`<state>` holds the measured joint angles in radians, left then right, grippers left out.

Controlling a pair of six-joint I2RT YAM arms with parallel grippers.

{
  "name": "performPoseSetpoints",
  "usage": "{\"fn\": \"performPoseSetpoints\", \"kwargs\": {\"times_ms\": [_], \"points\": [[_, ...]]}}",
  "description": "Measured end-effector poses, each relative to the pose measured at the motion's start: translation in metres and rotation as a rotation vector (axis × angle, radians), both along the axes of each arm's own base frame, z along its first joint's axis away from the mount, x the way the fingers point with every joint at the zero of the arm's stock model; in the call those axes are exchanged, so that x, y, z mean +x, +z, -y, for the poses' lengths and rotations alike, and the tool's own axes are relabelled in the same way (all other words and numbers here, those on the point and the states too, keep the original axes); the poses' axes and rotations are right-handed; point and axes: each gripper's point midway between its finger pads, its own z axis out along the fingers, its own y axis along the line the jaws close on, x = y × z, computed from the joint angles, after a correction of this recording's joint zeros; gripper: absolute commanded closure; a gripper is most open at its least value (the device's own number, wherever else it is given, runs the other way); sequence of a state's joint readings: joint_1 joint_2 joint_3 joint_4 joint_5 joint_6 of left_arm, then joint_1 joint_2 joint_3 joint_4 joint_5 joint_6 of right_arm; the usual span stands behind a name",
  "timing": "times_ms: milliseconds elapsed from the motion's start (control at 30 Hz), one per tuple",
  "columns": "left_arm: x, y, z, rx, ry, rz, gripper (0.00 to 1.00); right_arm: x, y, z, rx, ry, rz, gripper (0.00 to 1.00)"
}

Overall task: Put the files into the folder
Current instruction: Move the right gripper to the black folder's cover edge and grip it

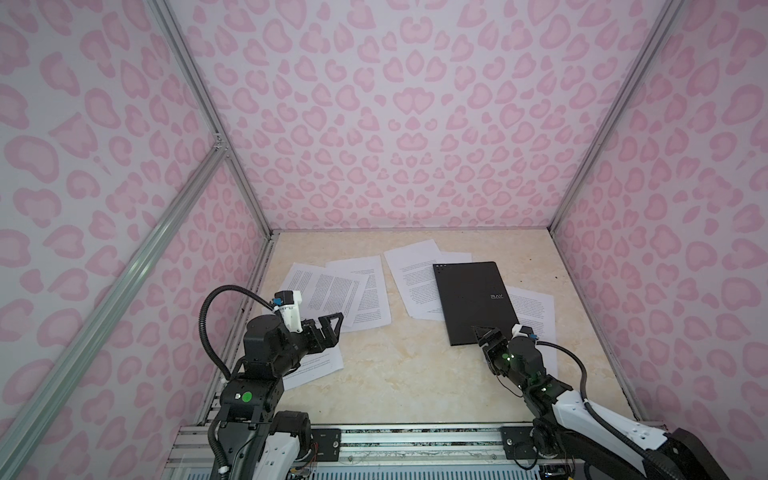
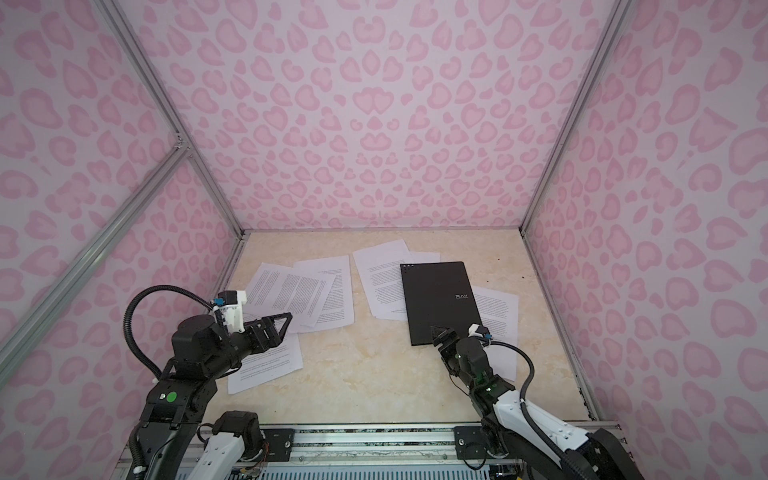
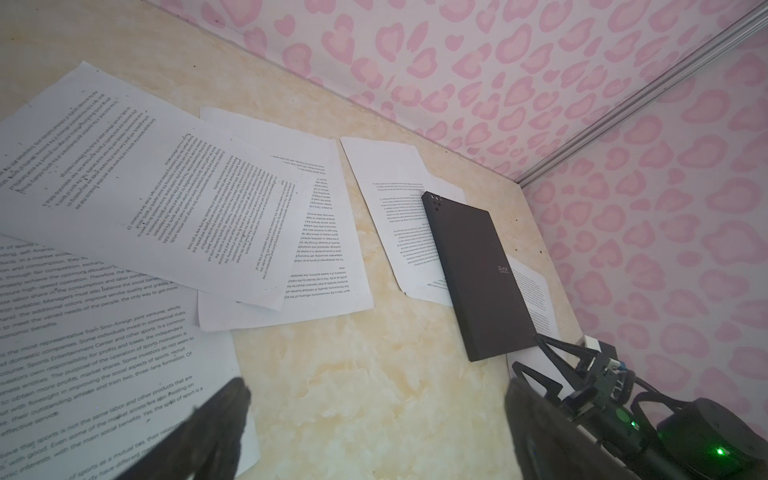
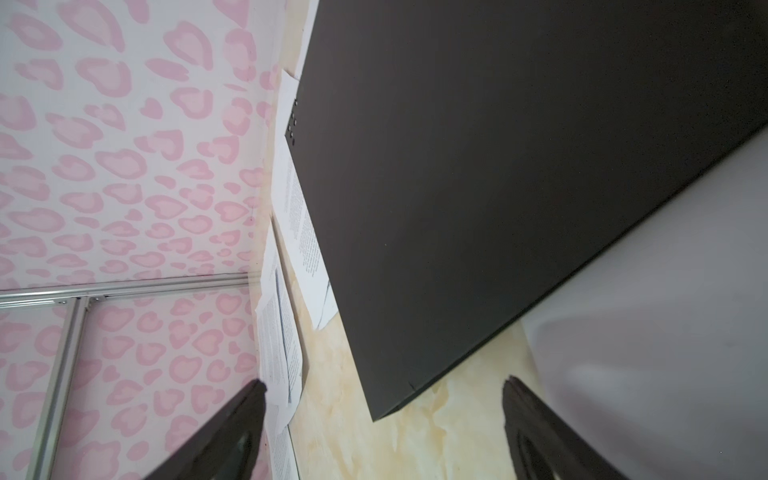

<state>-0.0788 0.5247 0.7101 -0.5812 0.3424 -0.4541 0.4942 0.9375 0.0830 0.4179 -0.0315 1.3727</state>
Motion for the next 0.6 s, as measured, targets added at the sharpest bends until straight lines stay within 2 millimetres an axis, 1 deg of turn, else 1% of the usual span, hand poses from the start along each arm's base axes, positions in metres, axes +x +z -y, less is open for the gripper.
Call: {"fn": "performPoseSetpoints", "kwargs": {"times_ms": [67, 133, 267, 400, 500, 600], "points": [[0.000, 0.000, 0.000, 0.003, 0.001, 0.003, 0.03, 0.002, -0.002, -0.007, 0.014, 0.021, -0.002, 0.12], [0.000, 0.000, -0.001, 0.004, 0.002, 0.003, 0.03, 0.002, -0.003, -0.010, 0.028, 0.028, -0.012, 0.11], [0.000, 0.001, -0.002, 0.006, 0.008, 0.008, 0.03, 0.006, 0.003, -0.016, 0.045, 0.038, 0.011, 0.11], [0.000, 0.001, -0.002, 0.006, 0.008, 0.008, 0.03, 0.007, -0.005, -0.016, 0.051, 0.032, 0.003, 0.13], [0.000, 0.001, -0.002, 0.006, 0.008, 0.007, 0.03, 0.009, -0.012, -0.017, 0.065, 0.030, -0.012, 0.16], [0.000, 0.000, -0.002, 0.006, 0.008, 0.005, 0.03, 0.013, -0.014, -0.022, 0.091, 0.035, 0.002, 0.19]]}}
